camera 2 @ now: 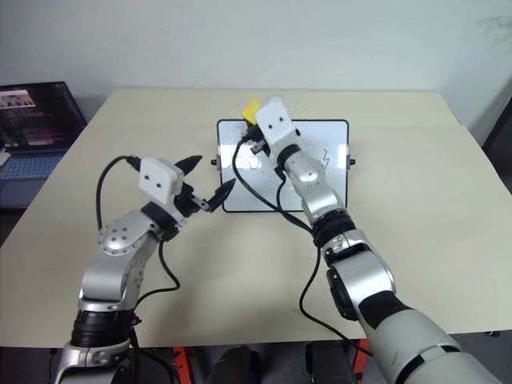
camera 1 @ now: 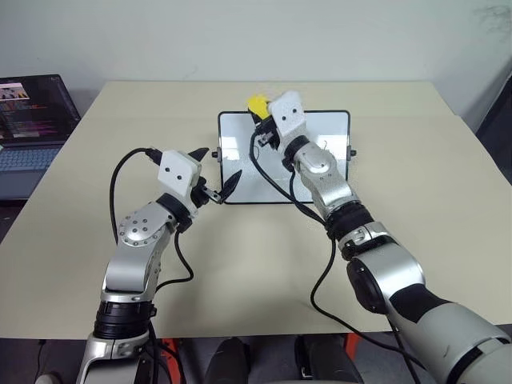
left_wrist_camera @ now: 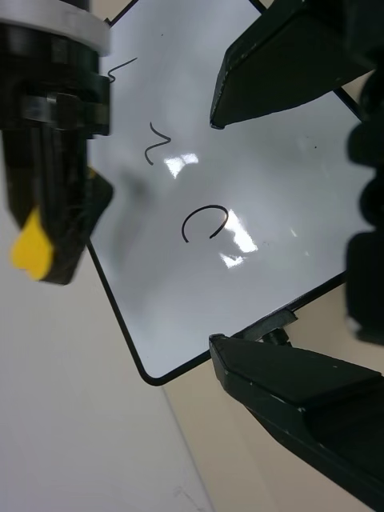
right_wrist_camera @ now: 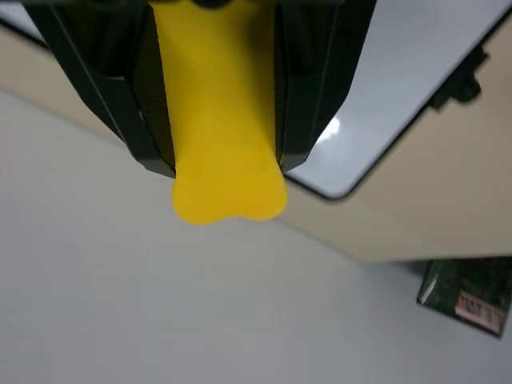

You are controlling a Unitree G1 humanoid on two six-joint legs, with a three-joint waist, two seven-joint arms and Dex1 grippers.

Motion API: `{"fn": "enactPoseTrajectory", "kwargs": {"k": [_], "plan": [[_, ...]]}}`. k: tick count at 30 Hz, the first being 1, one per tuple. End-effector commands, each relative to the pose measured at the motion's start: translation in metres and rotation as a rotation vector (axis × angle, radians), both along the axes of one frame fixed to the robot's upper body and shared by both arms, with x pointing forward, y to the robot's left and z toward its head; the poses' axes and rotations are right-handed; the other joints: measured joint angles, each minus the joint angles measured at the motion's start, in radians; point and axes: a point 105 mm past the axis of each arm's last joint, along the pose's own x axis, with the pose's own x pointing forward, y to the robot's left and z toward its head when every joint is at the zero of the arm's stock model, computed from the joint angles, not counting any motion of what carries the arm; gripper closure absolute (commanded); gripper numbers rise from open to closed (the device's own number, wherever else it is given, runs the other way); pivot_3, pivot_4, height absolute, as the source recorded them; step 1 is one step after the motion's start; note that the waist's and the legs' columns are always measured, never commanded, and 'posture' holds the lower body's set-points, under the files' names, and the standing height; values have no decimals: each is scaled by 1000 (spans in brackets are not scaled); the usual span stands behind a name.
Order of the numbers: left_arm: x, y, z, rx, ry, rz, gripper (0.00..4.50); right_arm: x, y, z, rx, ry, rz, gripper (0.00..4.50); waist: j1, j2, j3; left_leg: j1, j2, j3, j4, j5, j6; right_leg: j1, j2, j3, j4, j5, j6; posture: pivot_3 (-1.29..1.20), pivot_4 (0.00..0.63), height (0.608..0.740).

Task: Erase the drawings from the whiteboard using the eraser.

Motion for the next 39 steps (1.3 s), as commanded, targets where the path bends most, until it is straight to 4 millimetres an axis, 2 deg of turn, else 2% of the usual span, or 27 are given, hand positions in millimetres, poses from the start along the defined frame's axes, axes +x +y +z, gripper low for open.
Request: {"fn": "enactPoseTrajectory", "kwargs": {"k": [1, 6, 17, 23, 33, 37, 39], "plan": [[-4, -1, 14, 1, -56, -7, 0, 1, 3, 6, -18, -34, -9, 3204, 0, 0, 0, 0, 0, 0, 0, 0, 0, 0, 0, 0, 0, 0, 0, 0, 150, 740], [-7, 4, 15, 6, -61, 9, 0, 3, 1, -20, -80, 15, -27, 3204, -1, 0, 0, 0, 0, 0, 0, 0, 0, 0, 0, 0, 0, 0, 0, 0, 150, 740], [-8, 9, 15, 7, -68, 34, 0, -12, 19, -44, -90, 48, 43, 3204, -1, 0, 0, 0, 0, 0, 0, 0, 0, 0, 0, 0, 0, 0, 0, 0, 150, 740], [-7, 10, 16, 8, -68, 39, 0, -19, 20, -63, -104, 82, 60, 3204, 0, 0, 0, 0, 0, 0, 0, 0, 0, 0, 0, 0, 0, 0, 0, 0, 150, 740], [-7, 11, 15, 8, -66, 45, 0, -28, 17, -82, -116, 126, 83, 3204, 0, 0, 0, 0, 0, 0, 0, 0, 0, 0, 0, 0, 1, 0, 0, 0, 150, 740], [-7, 10, 14, 6, -64, 43, 0, -34, 18, -84, -113, 126, 101, 3204, 1, 0, 0, 1, 0, -1, 1, 0, 0, 0, 0, 0, 1, 0, 0, 0, 150, 740], [-7, 9, 14, 5, -63, 40, 0, -34, 15, -77, -95, 112, 101, 3204, 1, 0, 0, 1, 0, -1, 1, 0, 0, 1, 0, 0, 1, 0, 0, 0, 150, 740]]}}
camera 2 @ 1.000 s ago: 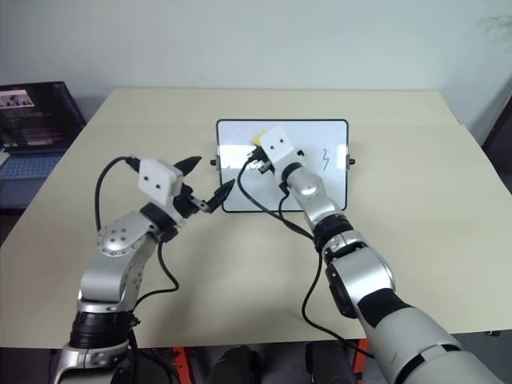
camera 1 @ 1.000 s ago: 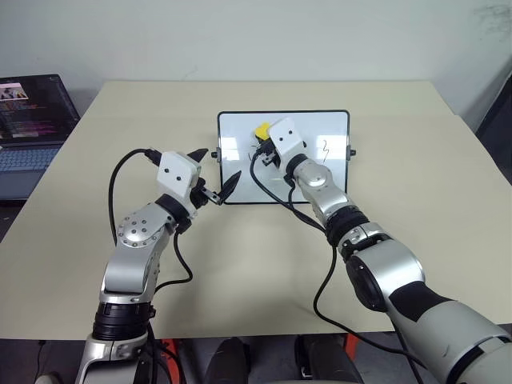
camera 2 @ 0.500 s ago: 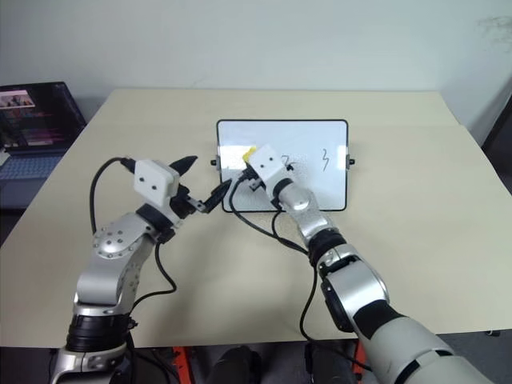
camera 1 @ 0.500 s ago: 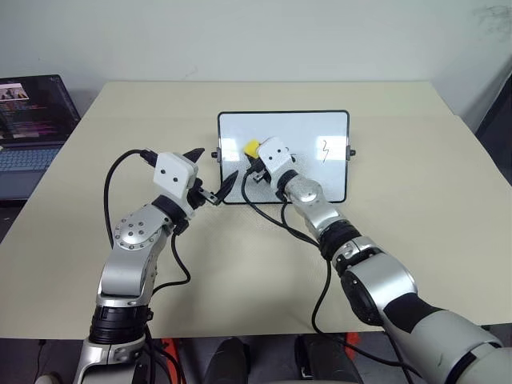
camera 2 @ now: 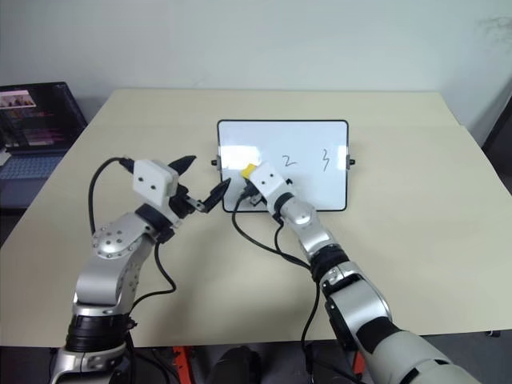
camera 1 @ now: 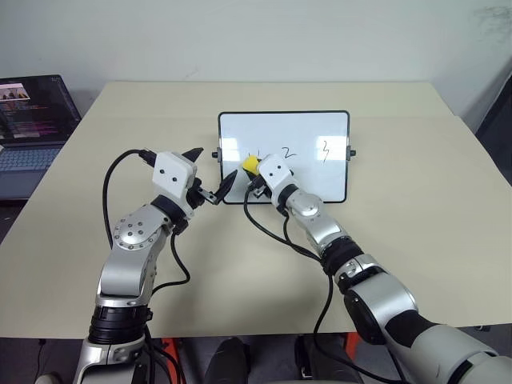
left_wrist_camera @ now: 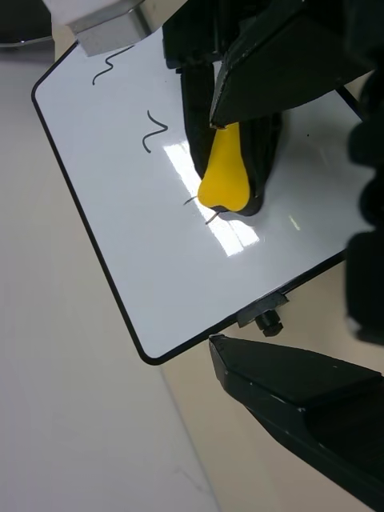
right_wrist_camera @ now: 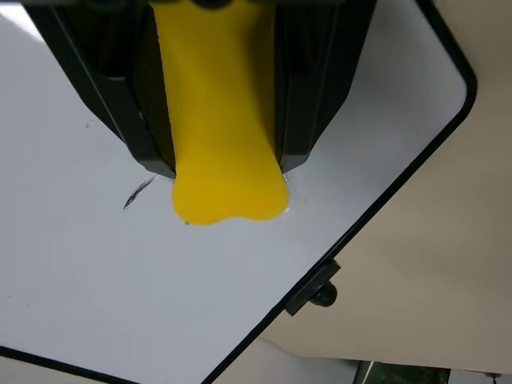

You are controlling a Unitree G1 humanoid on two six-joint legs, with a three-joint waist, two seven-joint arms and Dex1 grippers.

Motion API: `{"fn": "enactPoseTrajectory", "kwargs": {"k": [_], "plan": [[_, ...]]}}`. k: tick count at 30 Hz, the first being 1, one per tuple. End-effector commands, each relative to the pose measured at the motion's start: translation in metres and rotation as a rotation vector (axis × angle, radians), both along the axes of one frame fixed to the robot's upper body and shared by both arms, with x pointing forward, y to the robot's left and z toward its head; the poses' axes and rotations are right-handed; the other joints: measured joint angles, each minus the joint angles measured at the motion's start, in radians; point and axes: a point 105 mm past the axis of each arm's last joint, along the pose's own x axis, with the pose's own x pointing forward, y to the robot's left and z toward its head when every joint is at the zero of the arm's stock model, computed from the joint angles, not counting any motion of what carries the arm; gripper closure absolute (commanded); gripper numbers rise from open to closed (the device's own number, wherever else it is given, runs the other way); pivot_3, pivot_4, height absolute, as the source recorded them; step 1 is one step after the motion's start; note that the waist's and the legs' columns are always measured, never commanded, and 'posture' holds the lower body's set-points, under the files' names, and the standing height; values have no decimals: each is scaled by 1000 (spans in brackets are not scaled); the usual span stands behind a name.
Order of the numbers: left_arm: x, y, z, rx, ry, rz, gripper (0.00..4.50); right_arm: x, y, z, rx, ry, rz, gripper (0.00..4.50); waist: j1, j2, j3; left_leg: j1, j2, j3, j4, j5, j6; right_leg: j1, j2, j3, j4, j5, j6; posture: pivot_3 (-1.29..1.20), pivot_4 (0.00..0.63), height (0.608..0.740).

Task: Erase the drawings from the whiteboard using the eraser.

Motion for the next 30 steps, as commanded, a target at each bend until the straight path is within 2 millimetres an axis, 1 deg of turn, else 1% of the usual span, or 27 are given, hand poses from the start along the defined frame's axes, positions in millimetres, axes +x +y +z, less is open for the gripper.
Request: {"fn": "enactPoseTrajectory", "kwargs": {"k": [1, 6, 8, 9, 11, 13, 15, 17, 21, 26, 30], "plan": [[-3, 2, 13, -1, -51, 5, 0, 0, -5, 13, 32, -22, -4, 3204, 1, 0, 0, 0, 0, 0, 0, 0, 0, 0, 0, 0, 0, 0, 0, 0, 150, 740], [-2, -1, 13, -4, -50, -2, 0, 2, -14, 49, 96, -102, -17, 3204, 1, 0, 0, -1, 0, 0, 0, 0, 0, 0, 0, 0, -1, 0, 0, 0, 150, 740], [-1, -2, 12, -6, -49, -7, 0, 4, -20, 77, 146, -164, -31, 3204, 1, 0, 0, -1, 0, 0, 0, 0, 0, 0, 0, 0, -1, 0, 0, 0, 150, 740], [-1, -3, 12, -7, -48, -10, 0, 5, -22, 87, 167, -187, -38, 3204, 1, 0, 0, -1, 0, 0, 0, 0, 0, 0, 0, 0, -1, 0, 0, 0, 150, 740], [-1, -4, 12, -6, -47, -13, 0, 7, -24, 101, 189, -213, -51, 3204, 0, 0, 0, -1, 0, 0, 0, 0, 0, -1, 0, 0, -1, 0, 0, 0, 150, 740], [0, -4, 12, -6, -47, -15, 0, 11, -25, 106, 189, -220, -64, 3204, -1, 0, 0, -1, 0, 0, 0, 0, 0, -1, 0, 0, -1, 0, 0, 0, 150, 740], [0, -5, 13, -6, -47, -17, 0, 16, -24, 104, 177, -210, -76, 3204, 0, 0, 0, -1, 0, 0, 0, 0, 0, -1, 0, 0, -1, 0, 0, 0, 150, 740], [0, -5, 13, -5, -47, -18, 0, 22, -21, 97, 146, -185, -94, 3204, 0, 0, 0, -1, 0, 0, 0, 0, 0, -1, 0, 0, -1, 0, 0, 0, 150, 740], [-1, -4, 15, -2, -49, -16, 0, 28, -17, 81, 101, -149, -109, 3204, 1, 0, 0, -1, 0, 0, 0, 0, 0, -1, 0, 0, -1, 0, 0, 0, 150, 740], [-4, -3, 16, 0, -51, -9, 0, 27, -8, 53, 54, -92, -107, 3204, -3, 0, 0, -1, 0, 1, -1, 0, 0, -1, 0, 0, -1, 0, 0, 0, 150, 740], [-6, 0, 16, 3, -51, 2, 0, 23, -4, 33, 22, -57, -90, 3204, -5, 0, 0, -1, 0, 0, 0, 0, 0, -1, 0, 0, -1, 0, 0, 0, 150, 740]]}}
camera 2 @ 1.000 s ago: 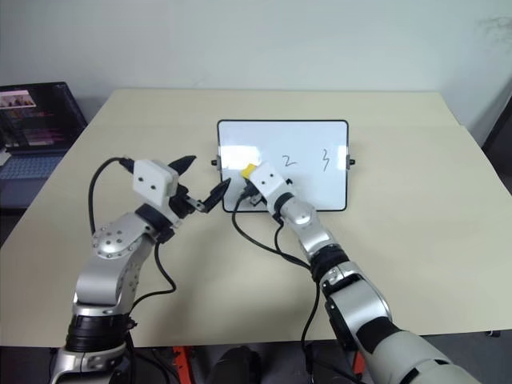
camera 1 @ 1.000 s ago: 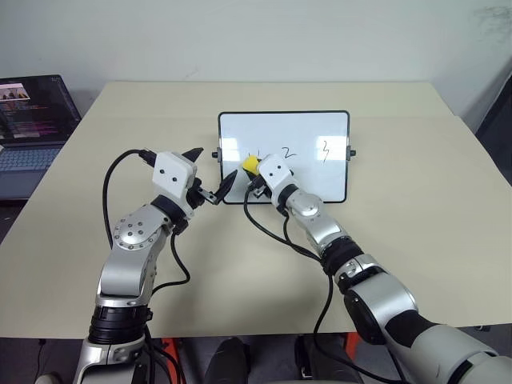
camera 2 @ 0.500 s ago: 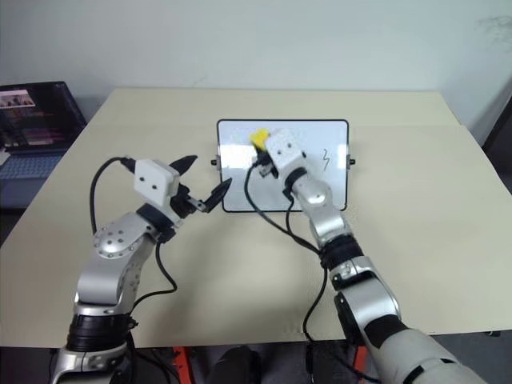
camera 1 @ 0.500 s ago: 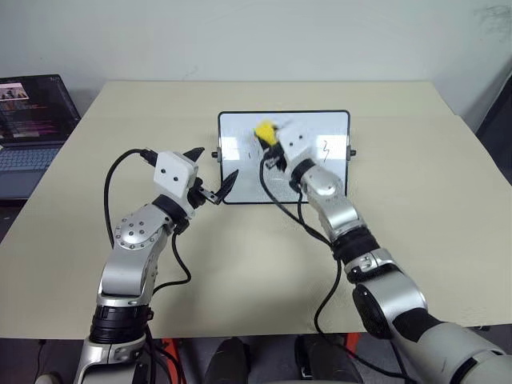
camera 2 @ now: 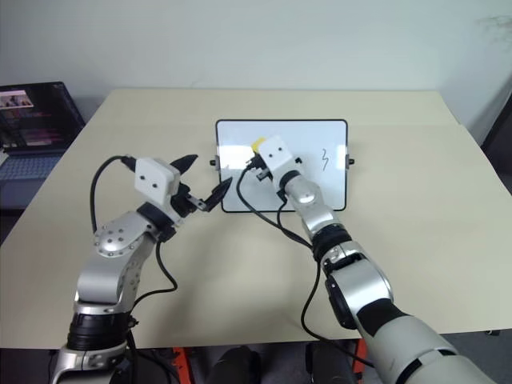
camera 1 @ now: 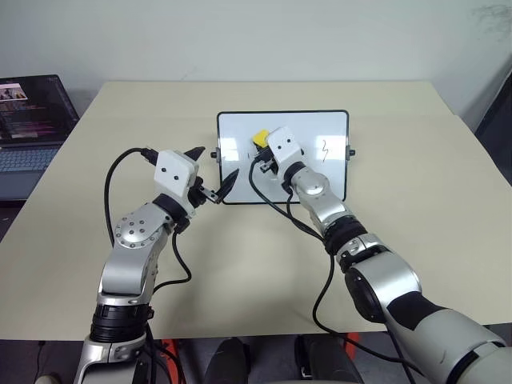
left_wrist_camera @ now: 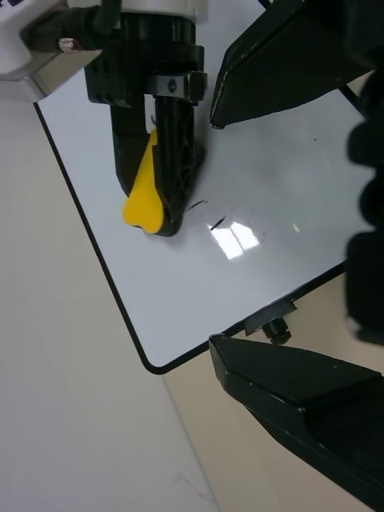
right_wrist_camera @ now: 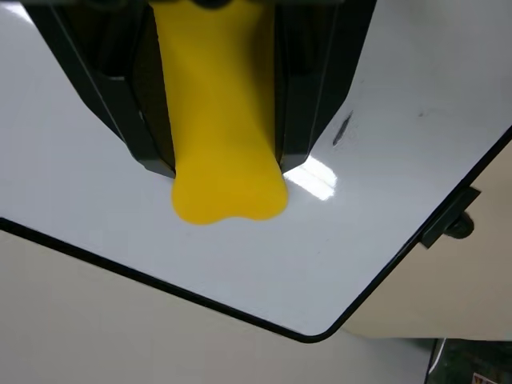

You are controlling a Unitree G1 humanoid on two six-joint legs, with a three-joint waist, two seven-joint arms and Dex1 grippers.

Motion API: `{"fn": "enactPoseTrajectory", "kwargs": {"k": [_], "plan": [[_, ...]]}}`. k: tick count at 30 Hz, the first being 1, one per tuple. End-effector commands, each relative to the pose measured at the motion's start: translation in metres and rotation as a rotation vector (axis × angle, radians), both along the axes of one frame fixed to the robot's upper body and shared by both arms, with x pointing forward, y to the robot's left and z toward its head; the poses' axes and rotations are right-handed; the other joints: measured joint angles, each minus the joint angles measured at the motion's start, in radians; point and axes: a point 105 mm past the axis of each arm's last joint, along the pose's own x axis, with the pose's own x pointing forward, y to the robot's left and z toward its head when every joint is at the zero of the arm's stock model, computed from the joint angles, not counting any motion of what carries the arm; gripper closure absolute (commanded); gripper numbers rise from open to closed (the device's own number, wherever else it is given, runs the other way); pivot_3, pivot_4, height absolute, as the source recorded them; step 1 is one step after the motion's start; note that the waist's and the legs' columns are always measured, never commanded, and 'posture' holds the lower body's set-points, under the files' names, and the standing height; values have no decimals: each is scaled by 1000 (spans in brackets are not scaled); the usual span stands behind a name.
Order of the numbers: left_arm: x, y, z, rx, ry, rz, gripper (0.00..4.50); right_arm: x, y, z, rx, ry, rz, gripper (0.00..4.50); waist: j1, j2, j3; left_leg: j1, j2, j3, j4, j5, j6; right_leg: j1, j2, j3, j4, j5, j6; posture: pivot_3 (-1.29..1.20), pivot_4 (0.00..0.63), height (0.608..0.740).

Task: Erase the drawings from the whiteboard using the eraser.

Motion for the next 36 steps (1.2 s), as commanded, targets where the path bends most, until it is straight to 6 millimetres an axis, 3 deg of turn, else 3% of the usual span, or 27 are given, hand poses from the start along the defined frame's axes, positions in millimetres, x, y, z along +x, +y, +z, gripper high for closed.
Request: {"fn": "enactPoseTrajectory", "kwargs": {"k": [1, 13, 24, 28, 36], "plan": [[-6, 4, 15, 4, -57, 11, 0, -6, 9, -9, -24, -1, 32, 3204, -1, 0, 0, 0, 0, 0, 0, 0, 0, 0, 0, 0, 0, 0, 0, 0, 150, 740], [-7, 5, 14, 5, -55, 20, 0, -24, 29, -28, -25, 29, 109, 3204, -1, 0, 0, 1, 0, 0, 0, 0, 0, 0, 0, 0, 1, 0, 0, 0, 150, 740], [-6, 5, 12, 2, -49, 19, 0, -40, 20, -46, -39, 53, 159, 3204, 2, 0, 0, 1, 0, 0, 0, 0, 0, 0, 0, 0, 0, 0, 0, 0, 150, 740], [-5, 5, 11, 3, -48, 15, 0, -38, 12, -36, -15, 31, 133, 3204, 5, 0, 0, 1, 0, -1, 0, 0, 0, 0, 0, 0, 0, 0, 0, 0, 150, 740], [-2, 2, 11, 3, -47, 2, 0, -20, -4, 15, 66, -95, 49, 3204, 5, 0, 0, 0, 0, 0, 0, 0, 0, 0, 0, 0, 0, 0, 0, 0, 150, 740]]}}
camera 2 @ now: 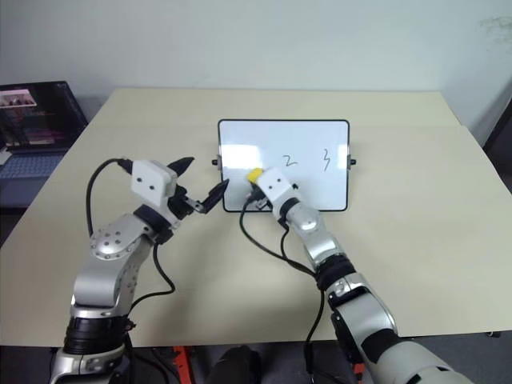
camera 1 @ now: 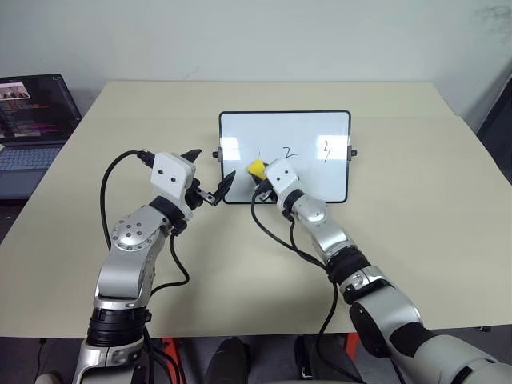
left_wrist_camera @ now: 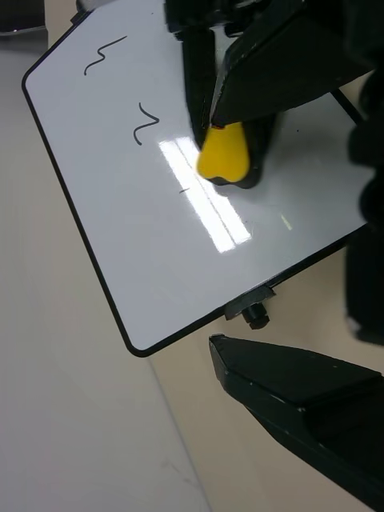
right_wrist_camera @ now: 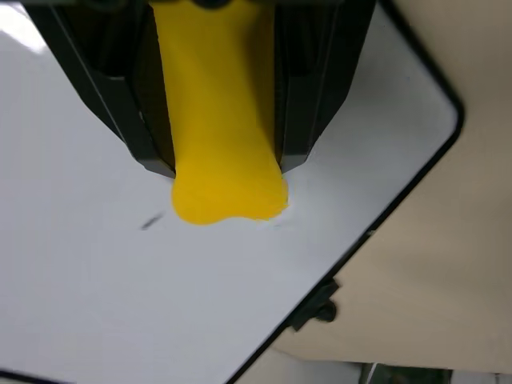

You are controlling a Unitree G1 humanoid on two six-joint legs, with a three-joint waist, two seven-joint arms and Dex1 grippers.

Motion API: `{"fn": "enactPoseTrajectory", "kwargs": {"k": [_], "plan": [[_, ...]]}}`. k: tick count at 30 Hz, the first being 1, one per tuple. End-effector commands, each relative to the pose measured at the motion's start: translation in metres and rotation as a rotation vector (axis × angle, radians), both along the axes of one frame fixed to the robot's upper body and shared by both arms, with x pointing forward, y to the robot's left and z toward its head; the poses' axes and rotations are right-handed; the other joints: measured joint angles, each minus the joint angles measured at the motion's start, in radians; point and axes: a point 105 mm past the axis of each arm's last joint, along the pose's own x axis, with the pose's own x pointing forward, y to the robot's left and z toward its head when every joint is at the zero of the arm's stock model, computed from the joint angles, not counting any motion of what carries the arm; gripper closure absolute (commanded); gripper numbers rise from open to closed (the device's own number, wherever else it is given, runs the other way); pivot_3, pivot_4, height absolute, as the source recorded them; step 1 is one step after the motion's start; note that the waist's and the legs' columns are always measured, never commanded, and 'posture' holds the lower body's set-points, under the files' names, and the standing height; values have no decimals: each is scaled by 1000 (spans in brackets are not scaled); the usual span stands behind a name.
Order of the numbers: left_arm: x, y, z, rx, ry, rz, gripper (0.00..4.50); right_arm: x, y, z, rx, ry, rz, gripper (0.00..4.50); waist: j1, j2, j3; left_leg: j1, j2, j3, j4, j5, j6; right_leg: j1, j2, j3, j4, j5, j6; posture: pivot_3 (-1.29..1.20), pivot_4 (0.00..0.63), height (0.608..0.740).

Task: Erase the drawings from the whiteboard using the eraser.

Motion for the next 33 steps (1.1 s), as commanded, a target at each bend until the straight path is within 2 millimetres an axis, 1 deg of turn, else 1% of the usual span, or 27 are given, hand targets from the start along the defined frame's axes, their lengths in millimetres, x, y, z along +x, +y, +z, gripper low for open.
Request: {"fn": "enactPoseTrajectory", "kwargs": {"k": [1, 3, 6, 12, 23, 33], "plan": [[0, -4, 13, 4, -59, -22, 0, 11, -3, 48, 67, -128, -38, 3204, -2, 0, 0, 0, 0, 0, 0, 0, 0, 0, 0, 0, 0, 0, 0, 0, 150, 740], [0, -5, 13, 4, -61, -26, 0, 16, -5, 53, 67, -132, -62, 3204, -2, 0, 0, 0, 0, 0, 0, 0, 0, 0, 0, 0, 0, 0, 0, 0, 150, 740], [0, -5, 14, 5, -62, -28, 0, 25, -7, 54, 49, -123, -94, 3204, -2, 0, 0, 0, 0, 0, 0, 0, 0, 0, 0, 0, 0, 0, 0, 0, 150, 740], [-1, -3, 16, 8, -67, -21, 0, 34, -6, 42, -43, -80, -145, 3204, -1, 0, 0, -1, 0, 1, 0, 0, 0, 0, 0, 0, -1, 0, 0, 0, 150, 740], [-3, 0, 17, 10, -74, -8, 0, 24, 8, 28, -60, -61, -101, 3204, -4, 0, 0, 0, 0, 1, 0, 0, 0, 0, 0, 0, 1, 0, 0, 0, 150, 740], [-1, -2, 19, 7, -78, -14, 0, 15, 12, 16, -66, -38, -78, 3204, -3, 0, 0, 0, 0, 0, 0, 0, 0, 0, 0, 0, 0, 0, 0, 0, 150, 740]]}}
